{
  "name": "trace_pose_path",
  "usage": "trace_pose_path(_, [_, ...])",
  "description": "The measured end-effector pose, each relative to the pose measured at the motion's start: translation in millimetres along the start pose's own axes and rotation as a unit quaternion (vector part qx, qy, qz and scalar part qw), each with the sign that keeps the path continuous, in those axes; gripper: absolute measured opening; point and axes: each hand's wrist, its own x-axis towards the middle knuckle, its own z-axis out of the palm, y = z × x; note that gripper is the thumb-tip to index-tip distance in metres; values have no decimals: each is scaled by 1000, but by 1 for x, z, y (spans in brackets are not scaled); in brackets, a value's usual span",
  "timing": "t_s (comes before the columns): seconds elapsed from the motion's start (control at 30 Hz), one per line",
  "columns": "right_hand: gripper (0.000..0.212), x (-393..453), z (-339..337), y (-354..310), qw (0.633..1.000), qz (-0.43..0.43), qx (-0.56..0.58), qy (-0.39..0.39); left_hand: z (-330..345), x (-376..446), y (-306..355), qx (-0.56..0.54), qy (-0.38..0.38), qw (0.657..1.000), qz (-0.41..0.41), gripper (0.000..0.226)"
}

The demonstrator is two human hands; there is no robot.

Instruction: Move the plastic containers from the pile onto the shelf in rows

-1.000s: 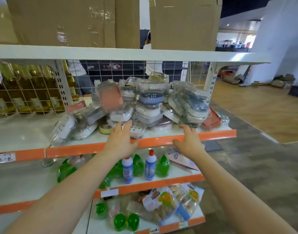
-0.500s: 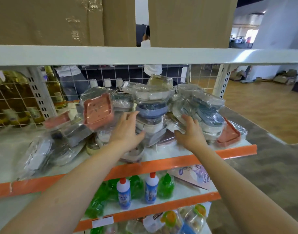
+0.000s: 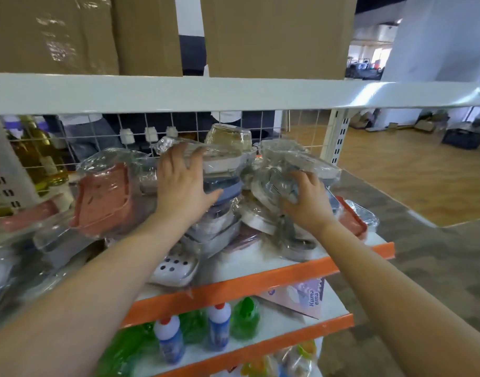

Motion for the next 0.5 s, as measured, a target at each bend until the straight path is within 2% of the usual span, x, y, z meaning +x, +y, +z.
trace_pose_path(0.13, [65,10,-9,24,999,-1,-38,29,14,13,19,92,-10,994,60,87])
trace_pose_path(0.23, [68,21,-15,38,997,-3,-56,57,17,24,29,107,-37,993,39,79])
trace_pose_path(0.33, [76,36,-17,49,998,25,-42,43,21,30,35,118,-36,992,33,68])
trace_pose_path(0.43, [81,49,-12,60,997,51,-56,22,27,35,37,137,-41,989,25,67])
trace_pose_path(0.5, [77,55,-8,66,996,52,-73,23,33,38,36,150,-28,987,40,69])
